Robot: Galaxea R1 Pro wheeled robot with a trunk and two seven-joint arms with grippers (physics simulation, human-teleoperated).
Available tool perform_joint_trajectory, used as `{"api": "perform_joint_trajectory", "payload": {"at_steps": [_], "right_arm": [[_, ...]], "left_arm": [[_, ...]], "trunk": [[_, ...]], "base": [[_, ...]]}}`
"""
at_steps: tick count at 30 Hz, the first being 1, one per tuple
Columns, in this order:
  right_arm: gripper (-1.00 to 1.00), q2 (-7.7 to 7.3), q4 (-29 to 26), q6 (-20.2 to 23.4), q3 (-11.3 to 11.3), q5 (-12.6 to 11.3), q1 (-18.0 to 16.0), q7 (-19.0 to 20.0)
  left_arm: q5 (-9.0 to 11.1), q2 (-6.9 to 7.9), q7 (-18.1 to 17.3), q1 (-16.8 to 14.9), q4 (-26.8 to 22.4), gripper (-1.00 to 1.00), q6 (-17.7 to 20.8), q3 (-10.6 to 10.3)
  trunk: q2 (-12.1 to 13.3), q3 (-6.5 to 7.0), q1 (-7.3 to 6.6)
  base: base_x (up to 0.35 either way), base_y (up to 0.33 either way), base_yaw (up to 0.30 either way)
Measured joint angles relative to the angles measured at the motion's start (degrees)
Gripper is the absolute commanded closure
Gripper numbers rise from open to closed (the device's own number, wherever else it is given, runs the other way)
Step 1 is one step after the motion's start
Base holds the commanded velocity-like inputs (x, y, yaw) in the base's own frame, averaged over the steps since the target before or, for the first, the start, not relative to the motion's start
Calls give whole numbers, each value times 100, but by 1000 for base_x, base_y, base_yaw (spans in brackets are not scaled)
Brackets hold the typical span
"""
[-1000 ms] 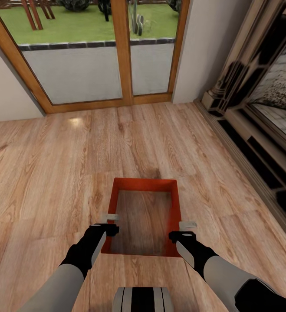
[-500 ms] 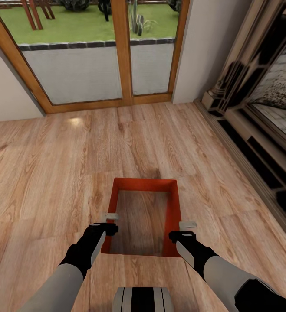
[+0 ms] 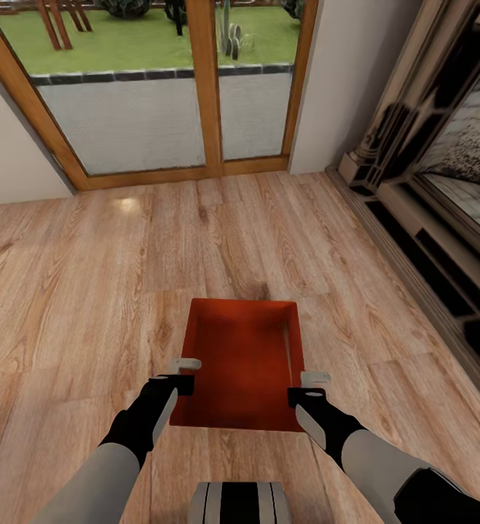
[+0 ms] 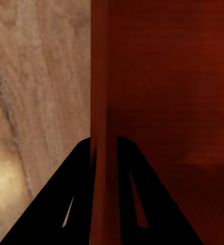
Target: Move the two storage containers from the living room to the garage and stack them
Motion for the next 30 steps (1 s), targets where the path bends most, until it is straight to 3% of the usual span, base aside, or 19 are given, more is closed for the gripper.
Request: {"api": "perform_joint_trajectory", "payload": {"at_steps": [18,26,30], "right_arm": [[100,2,-1,-3,5,28,0,1],[100,2,10,-18,-3,37,1,15],[100,-1,2,-23,-20,63,4,17]], "left_arm": [[-47,-10,-4,1,-2,100,3,6],[-64,-13,-9,3,-6,100,-1,11],[-63,-13,-9,3,-9,100,-14,-2]], "trunk": [[0,0,1],[321,143,-172],[322,143,-172]], "base": [[0,0,0],[0,0,0],[0,0,0]]}}
